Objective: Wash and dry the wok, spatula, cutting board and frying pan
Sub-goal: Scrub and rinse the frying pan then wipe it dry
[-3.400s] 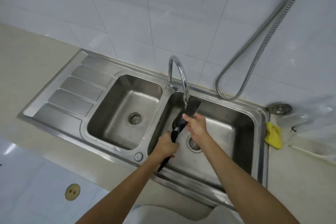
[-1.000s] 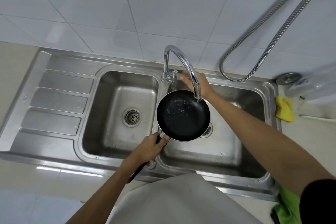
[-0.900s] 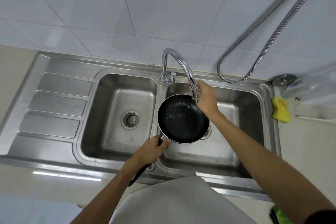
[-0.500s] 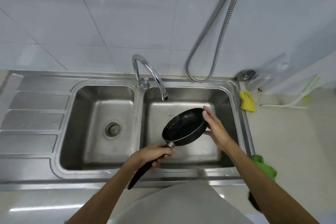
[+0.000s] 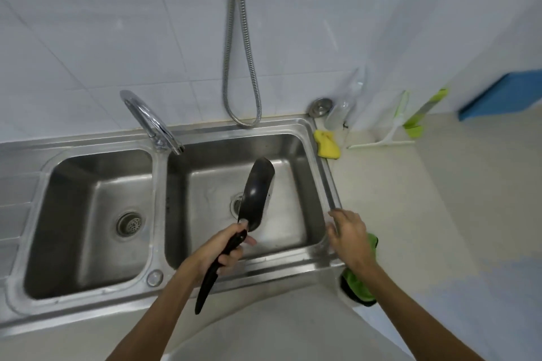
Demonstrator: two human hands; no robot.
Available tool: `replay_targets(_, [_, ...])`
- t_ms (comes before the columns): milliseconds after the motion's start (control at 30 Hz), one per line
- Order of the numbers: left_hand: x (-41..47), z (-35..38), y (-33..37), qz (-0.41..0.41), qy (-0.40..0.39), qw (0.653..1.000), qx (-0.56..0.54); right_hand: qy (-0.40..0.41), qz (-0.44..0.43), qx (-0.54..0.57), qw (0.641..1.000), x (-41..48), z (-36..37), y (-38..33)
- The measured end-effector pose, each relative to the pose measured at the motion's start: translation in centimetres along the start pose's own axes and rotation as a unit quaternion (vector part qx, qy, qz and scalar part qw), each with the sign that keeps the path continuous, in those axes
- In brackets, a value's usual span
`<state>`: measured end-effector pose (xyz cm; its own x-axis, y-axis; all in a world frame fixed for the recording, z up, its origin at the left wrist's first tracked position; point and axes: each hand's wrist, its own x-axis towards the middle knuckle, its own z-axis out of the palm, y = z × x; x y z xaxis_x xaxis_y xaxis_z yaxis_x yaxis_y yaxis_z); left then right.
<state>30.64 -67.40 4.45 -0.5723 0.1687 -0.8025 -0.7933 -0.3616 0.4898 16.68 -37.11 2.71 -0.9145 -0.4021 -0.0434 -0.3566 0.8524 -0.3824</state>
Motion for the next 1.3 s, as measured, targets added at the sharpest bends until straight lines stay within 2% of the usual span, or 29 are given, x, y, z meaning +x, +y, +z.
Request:
replay_targets(100, [1.0, 1.2, -0.7, -0.001, -0.013, 0.999, -0.049, 0.036, 0.003, -0.051, 0.998, -4.5, 0.5, 3.3])
replay_targets(233, [2.1, 2.8, -1.0, -0.019, -0.039, 0.993, -0.112, 0.020, 0.035, -0.091, 0.995, -8.7, 1.7, 5.2])
replay_targets(467, [2.8, 4.0, -1.1, -0.047, -0.004, 0.995, -0.092, 0.052, 0.011, -0.065, 0.996, -9.7, 3.3, 5.8])
replay_targets(700, [2.8, 4.0, -1.3, -0.059, 0.037, 0.996, -0.056, 0.041, 0.065, -0.038, 0.996, -8.8, 3.6, 5.6])
replay_targets(800, [2.4, 3.9, -1.1, -0.043, 0.048, 0.997, -0.032, 0.028, 0.084, 0.009, 0.996, -7.3, 2.8, 5.5])
replay_targets(933, [1.8, 3.6, -0.8, 0.001, 0.038, 0.999, -0.019, 0.074, 0.138, 0.184, 0.970, -4.3, 1.7, 3.2])
replay_targets(1000, [1.4, 3.3, -0.4, 0.005, 0.021, 0.999, -0.045, 0.100, 0.120, 0.242, 0.957, -2.0, 0.9, 0.6])
replay_targets(1067, [0.9, 3.0, 0.2, -0.003, -0.008, 0.998, -0.058, 0.107, 0.063, 0.267, 0.956, 0.6, 0.1, -2.3])
replay_targets(1133, [0.4, 3.0, 0.6, -0.011, -0.016, 1.000, -0.023, 0.098, 0.005, 0.275, 0.956, 3.6, -0.7, -4.9])
replay_targets(1300, [-0.7, 3.4, 1.0, 0.017, 0.066, 0.992, 0.110, 0.033, -0.093, 0.223, 0.970, 9.8, -0.5, -8.5])
